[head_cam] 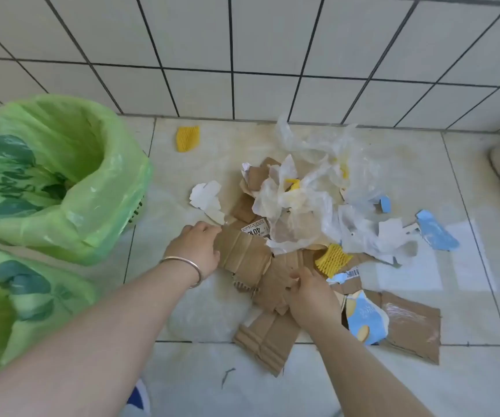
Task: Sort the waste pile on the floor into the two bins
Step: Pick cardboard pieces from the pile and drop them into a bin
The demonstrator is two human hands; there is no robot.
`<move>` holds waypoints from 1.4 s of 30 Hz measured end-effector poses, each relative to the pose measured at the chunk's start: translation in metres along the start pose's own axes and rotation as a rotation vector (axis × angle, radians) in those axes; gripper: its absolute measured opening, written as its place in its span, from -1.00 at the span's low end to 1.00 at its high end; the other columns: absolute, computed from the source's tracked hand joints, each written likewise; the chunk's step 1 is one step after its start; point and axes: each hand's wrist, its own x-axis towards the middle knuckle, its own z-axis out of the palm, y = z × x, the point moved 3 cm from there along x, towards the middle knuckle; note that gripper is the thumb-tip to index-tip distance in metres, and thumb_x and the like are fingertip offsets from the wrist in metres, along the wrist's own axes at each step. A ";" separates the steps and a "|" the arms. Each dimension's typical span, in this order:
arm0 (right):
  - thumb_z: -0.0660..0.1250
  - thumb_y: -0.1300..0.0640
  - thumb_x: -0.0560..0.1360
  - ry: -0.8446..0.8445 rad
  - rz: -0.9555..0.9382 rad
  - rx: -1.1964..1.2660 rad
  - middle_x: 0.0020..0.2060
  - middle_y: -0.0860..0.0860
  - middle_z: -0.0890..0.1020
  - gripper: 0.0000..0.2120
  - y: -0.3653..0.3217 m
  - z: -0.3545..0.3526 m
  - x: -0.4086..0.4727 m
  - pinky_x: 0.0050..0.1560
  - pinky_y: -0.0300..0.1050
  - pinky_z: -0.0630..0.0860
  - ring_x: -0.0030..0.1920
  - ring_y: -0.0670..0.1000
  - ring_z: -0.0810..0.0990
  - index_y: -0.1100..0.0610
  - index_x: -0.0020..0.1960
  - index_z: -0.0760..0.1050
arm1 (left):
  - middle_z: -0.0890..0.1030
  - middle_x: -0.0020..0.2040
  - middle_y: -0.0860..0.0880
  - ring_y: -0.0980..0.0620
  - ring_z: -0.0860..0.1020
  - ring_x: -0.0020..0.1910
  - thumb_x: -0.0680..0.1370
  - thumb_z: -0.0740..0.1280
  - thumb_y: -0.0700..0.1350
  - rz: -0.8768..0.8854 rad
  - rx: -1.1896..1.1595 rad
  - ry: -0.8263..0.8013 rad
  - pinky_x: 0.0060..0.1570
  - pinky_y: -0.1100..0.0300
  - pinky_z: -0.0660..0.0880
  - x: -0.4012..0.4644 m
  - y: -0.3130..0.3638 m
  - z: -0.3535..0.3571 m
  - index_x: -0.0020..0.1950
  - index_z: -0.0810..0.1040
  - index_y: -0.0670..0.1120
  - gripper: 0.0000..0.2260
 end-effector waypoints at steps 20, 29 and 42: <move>0.33 0.18 0.47 0.040 0.119 0.535 -0.25 -0.03 0.54 -0.88 -0.024 0.059 0.035 -0.18 -0.18 0.36 -0.11 0.01 0.50 0.14 -0.04 0.61 | 0.34 0.32 0.00 -0.04 0.27 0.35 0.33 0.45 0.17 0.316 0.287 0.089 0.36 0.09 0.21 0.052 0.012 0.055 0.44 0.24 0.04 -0.25; 0.55 0.13 0.18 0.297 -0.134 -0.362 0.01 0.04 0.54 -0.47 0.003 0.051 0.019 -0.11 -0.08 0.47 -0.01 0.12 0.53 0.03 0.13 0.53 | 0.50 0.08 0.02 -0.06 0.49 0.11 0.44 0.41 0.03 0.267 0.095 -0.167 -0.02 0.15 0.39 0.036 -0.016 0.048 0.03 0.56 -0.05 -0.75; 0.28 0.17 0.53 0.074 0.039 0.361 -0.22 -0.03 0.49 -0.93 -0.001 0.036 0.015 -0.29 -0.16 0.34 -0.12 0.04 0.46 0.09 -0.06 0.37 | 0.59 0.05 -0.05 -0.09 0.52 0.08 0.53 0.27 0.08 0.292 0.143 -0.210 -0.02 0.13 0.44 0.025 -0.005 0.044 0.10 0.50 0.00 -0.77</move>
